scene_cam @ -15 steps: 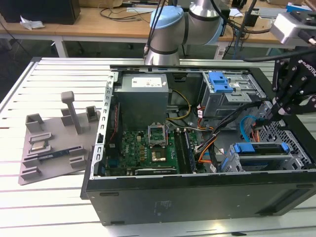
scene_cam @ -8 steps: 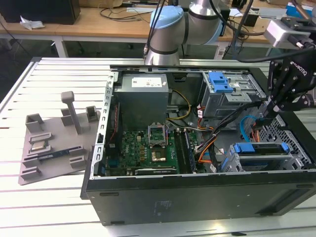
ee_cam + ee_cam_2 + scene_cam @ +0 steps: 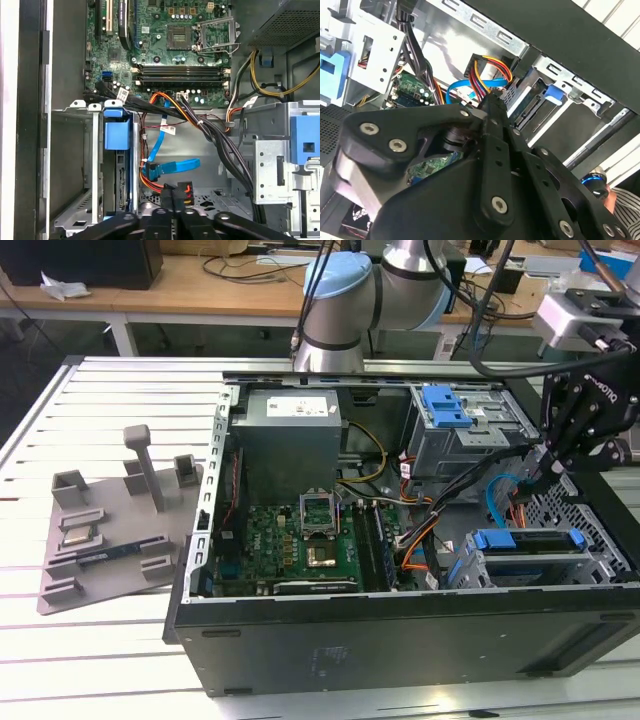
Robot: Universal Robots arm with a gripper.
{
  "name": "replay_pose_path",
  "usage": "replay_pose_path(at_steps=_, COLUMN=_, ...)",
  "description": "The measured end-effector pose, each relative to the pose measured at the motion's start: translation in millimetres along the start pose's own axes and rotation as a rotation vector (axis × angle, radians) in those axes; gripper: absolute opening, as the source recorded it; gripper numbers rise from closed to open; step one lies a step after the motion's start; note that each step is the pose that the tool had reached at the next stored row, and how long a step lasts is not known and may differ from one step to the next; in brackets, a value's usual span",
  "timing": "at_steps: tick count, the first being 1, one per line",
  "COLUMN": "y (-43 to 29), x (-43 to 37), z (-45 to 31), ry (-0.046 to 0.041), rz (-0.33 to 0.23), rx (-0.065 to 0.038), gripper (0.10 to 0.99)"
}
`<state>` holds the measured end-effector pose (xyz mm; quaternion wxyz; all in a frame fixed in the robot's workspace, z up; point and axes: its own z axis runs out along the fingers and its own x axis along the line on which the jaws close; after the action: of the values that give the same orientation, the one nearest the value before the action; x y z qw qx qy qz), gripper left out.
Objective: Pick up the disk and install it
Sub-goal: 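Insert the first disk wire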
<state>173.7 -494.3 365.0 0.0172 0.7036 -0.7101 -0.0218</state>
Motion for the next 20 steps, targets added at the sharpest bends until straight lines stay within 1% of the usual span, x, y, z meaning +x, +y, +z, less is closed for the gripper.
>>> replay_pose_path(at_steps=1, y=0.0, x=0.0, z=0.1, ry=0.0, rz=0.0, rx=0.0, gripper=0.169)
replay_pose_path(at_steps=2, y=0.0, x=0.0, z=0.3, ry=0.0008, rz=0.0, rx=0.0, gripper=0.239)
replay_pose_path(at_steps=3, y=0.0, x=-0.2, z=1.3, ry=0.0106, rz=0.001, rx=0.0, gripper=0.239)
replay_pose_path(at_steps=4, y=-0.2, x=-1.0, z=4.3, ry=0.0153, rz=0.001, rx=0.0, gripper=0.239)
replay_pose_path(at_steps=7, y=-0.4, x=-2.0, z=7.9, ry=0.0169, rz=0.001, rx=0.0, gripper=0.239)
replay_pose_path(at_steps=10, y=-0.4, x=-1.9, z=8.6, ry=0.0267, rz=0.002, rx=0.0, gripper=0.239)
replay_pose_path(at_steps=11, y=-0.5, x=-1.8, z=9.4, ry=0.0348, rz=0.002, rx=0.0, gripper=0.239)
replay_pose_path(at_steps=13, y=-0.5, x=-1.8, z=10.2, ry=0.0399, rz=0.002, rx=0.0, gripper=0.239)
replay_pose_path(at_steps=17, y=-0.6, x=-1.3, z=10.2, ry=0.041, rz=0.002, rx=0.0, gripper=0.239)
replay_pose_path(at_steps=18, y=-0.6, x=-1.1, z=10.3, ry=0.041, rz=0.002, rx=0.0, gripper=0.227)
replay_pose_path(at_steps=19, y=-0.6, x=-1.0, z=10.2, ry=0.0411, rz=0.002, rx=0.0, gripper=0.169)
replay_pose_path(at_steps=20, y=-0.5, x=-0.8, z=10.2, ry=0.0413, rz=0.002, rx=0.0, gripper=0.169)
